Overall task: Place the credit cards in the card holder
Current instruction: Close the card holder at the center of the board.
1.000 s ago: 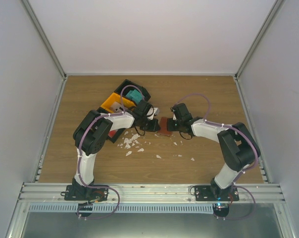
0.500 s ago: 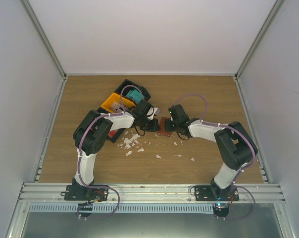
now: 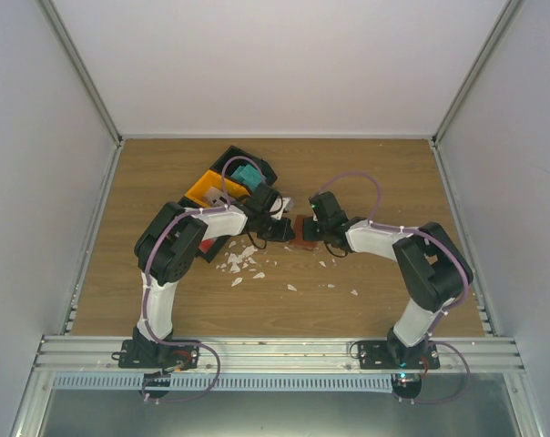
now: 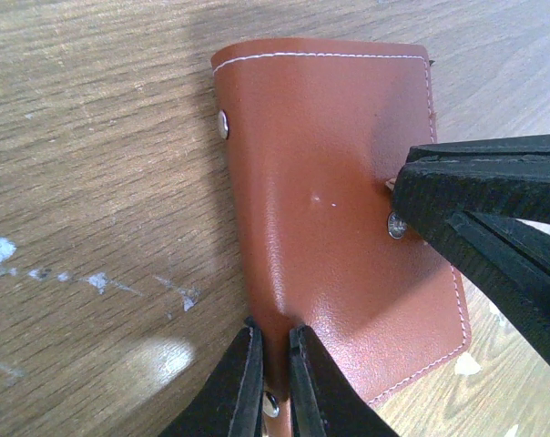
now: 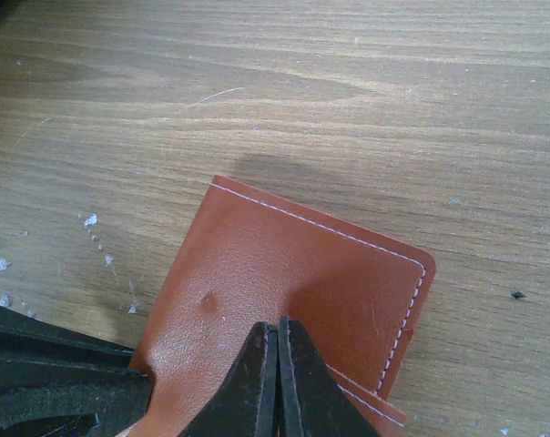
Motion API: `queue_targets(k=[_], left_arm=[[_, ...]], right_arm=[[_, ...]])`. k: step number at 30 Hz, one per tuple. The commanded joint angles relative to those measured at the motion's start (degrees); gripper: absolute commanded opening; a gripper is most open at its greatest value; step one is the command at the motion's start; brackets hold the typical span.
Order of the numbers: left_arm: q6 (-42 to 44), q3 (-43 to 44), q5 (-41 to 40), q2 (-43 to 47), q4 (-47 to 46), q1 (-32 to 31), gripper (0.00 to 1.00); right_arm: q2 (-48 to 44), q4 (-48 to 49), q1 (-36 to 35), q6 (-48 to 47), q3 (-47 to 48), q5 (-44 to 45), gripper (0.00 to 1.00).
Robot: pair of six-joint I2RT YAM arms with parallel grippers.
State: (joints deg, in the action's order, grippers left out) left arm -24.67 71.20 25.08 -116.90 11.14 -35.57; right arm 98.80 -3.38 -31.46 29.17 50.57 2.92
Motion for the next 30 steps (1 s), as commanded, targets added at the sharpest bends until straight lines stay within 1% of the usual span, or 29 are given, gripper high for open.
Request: queue_targets(k=[1,11,22,30], left_arm=[[0.5,-1.6,-0.7,-4.3,6.7,-0.8,0.11],[0.5,-1.4,-0.9,-3.6,6.8,-0.8,0.10],[0.3,-1.5,-0.7,-3.9,6.7,-0.8,0.10],[0.4,-1.3,-0.7,-4.1,6.9,-0.8,0.10]], right_arm=[[-0.1,-2.2,-0.7,-0.5,-1.2,0.4,0.01],[-2.5,-3.3,-0.8,-1.8,-1.0,-1.6,0.00],[-0.3,0.1,-0.8,-1.9,-1.1,-1.8,0.00],[0.5,0.1,-0.8,-2.0,-2.2,-2.7,0.01]])
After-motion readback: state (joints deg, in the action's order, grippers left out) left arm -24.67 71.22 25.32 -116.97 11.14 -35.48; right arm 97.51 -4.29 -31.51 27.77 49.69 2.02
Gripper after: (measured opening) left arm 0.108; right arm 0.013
